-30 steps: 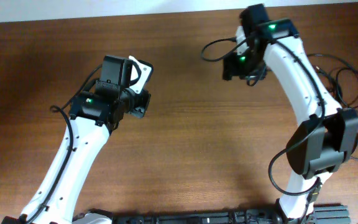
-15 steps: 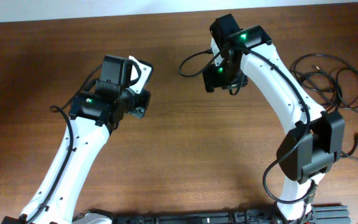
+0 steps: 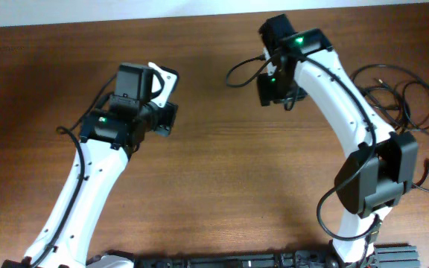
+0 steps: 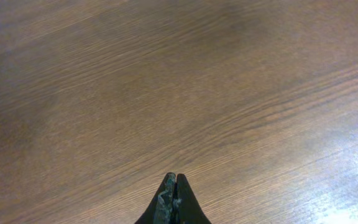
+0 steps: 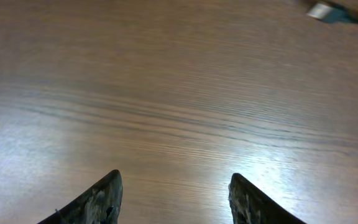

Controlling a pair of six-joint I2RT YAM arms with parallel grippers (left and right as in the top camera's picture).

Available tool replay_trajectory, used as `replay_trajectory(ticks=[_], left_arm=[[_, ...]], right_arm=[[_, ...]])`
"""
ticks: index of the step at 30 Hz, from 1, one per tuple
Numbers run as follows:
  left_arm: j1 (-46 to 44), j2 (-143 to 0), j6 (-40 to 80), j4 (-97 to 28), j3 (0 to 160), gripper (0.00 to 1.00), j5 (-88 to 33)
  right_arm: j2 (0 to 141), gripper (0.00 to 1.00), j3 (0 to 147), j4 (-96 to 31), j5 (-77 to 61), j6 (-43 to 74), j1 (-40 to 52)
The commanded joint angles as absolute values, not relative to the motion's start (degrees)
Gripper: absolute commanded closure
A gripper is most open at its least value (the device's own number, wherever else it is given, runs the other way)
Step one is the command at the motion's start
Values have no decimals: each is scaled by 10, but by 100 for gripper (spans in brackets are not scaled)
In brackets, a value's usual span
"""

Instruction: Untangle cables

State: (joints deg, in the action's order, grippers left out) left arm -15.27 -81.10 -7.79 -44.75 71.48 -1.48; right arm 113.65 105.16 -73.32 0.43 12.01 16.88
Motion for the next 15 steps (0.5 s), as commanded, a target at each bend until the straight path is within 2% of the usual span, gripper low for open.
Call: replay_trajectory(ticks=[1, 6, 14, 15], left_arm=[[-120, -801, -58, -446, 721, 100, -15], [-69, -801, -31, -455, 721, 100, -17], [-55, -801, -21, -480, 721, 99, -17], [-55, -801, -21, -486, 721, 98, -17]], right_arm=[[1135, 45, 1056, -747, 3, 127, 129], [1128, 45, 1056, -770, 3, 127, 80], [1094, 45, 1056, -779, 3, 125, 55], [1090, 49, 1056, -781, 3, 125, 55]])
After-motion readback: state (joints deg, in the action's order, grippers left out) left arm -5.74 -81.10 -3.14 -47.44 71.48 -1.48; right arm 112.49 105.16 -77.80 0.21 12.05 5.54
